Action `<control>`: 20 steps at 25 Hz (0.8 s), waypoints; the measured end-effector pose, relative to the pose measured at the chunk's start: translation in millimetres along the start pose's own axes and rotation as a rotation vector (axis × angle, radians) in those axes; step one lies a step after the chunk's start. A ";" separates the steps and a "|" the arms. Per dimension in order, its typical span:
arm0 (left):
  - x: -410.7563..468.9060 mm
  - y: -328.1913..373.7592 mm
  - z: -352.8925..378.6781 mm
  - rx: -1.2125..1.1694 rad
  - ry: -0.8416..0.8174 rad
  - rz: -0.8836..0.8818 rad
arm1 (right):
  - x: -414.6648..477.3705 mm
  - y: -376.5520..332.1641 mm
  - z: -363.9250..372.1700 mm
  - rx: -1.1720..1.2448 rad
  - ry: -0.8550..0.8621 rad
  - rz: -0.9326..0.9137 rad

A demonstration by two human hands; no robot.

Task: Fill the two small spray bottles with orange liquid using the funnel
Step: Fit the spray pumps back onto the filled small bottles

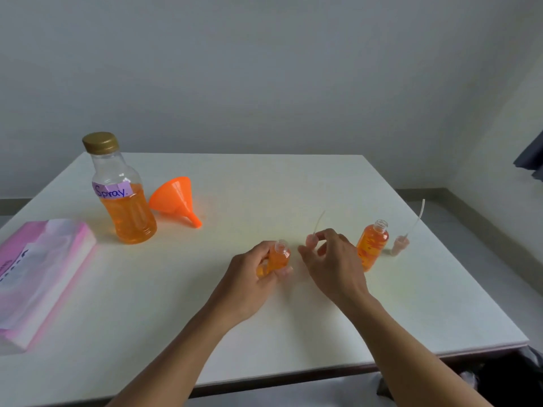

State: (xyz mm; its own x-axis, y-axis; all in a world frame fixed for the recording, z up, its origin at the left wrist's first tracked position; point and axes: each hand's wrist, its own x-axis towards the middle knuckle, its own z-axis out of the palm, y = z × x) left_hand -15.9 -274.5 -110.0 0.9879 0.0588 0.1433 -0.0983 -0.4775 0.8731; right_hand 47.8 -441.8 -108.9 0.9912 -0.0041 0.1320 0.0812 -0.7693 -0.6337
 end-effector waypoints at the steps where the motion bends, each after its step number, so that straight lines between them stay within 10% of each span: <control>1: 1.1 -0.9 -4.2 -0.008 0.015 0.007 | 0.7 -2.9 0.5 0.043 -0.001 -0.019; 7: 2.7 -8.9 -34.9 0.025 0.133 0.012 | -10.5 -28.7 -27.0 0.409 -0.045 -0.175; 20: -0.4 -17.1 -52.4 0.080 0.133 -0.011 | -10.9 -19.7 -42.4 0.213 0.045 -0.398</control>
State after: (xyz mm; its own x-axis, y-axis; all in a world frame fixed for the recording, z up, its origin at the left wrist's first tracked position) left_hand -20.8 -220.4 -100.5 0.9638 0.1772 0.1990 -0.0725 -0.5441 0.8359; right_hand 30.9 -453.7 -65.5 0.8734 0.2338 0.4272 0.4793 -0.5680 -0.6691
